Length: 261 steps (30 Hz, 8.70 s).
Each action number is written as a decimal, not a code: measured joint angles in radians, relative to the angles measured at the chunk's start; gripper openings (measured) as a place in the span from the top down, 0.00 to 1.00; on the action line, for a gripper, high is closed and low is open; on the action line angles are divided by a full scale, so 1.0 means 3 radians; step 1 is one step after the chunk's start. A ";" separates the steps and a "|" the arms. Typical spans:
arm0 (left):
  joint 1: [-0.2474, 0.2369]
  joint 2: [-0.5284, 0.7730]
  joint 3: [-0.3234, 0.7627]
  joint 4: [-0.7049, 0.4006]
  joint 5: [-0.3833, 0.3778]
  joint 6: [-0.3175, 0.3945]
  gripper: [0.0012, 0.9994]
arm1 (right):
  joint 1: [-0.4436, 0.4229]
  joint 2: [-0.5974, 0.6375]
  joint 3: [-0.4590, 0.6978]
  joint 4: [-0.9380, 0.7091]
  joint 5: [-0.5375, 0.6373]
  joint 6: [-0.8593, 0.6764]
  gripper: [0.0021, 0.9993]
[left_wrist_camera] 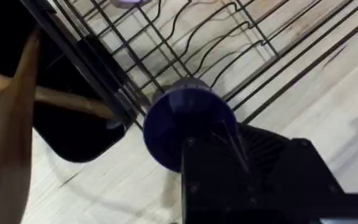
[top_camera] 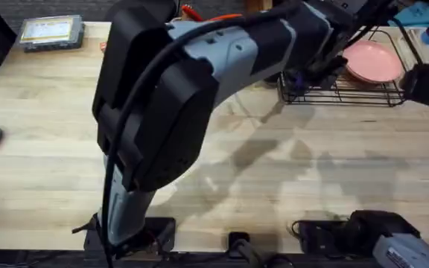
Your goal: Pick up the cup on the table and put them onto the rack.
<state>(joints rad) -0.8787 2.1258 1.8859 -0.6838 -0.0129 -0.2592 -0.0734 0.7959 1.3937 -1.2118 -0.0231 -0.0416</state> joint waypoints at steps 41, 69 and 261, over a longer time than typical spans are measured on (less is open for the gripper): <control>-0.0205 0.0132 0.0144 -0.0090 -0.0565 0.0157 0.96 | 0.0000 0.0000 0.0000 0.0010 0.0000 -0.0213 0.01; -0.0230 0.0131 0.0411 -0.0381 -0.0724 0.0156 0.96 | 0.0000 -0.0001 0.0000 0.0010 0.0000 -0.0214 0.01; 0.0956 -0.3051 -0.1687 -0.1185 -0.0773 0.0319 0.01 | 0.0000 0.0002 0.0273 -0.0033 -0.0001 -0.0288 0.01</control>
<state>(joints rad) -0.5919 1.2105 1.3798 -1.0394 -0.2448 -0.1635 -0.0734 0.7966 1.4757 -1.2216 -0.0235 -0.1280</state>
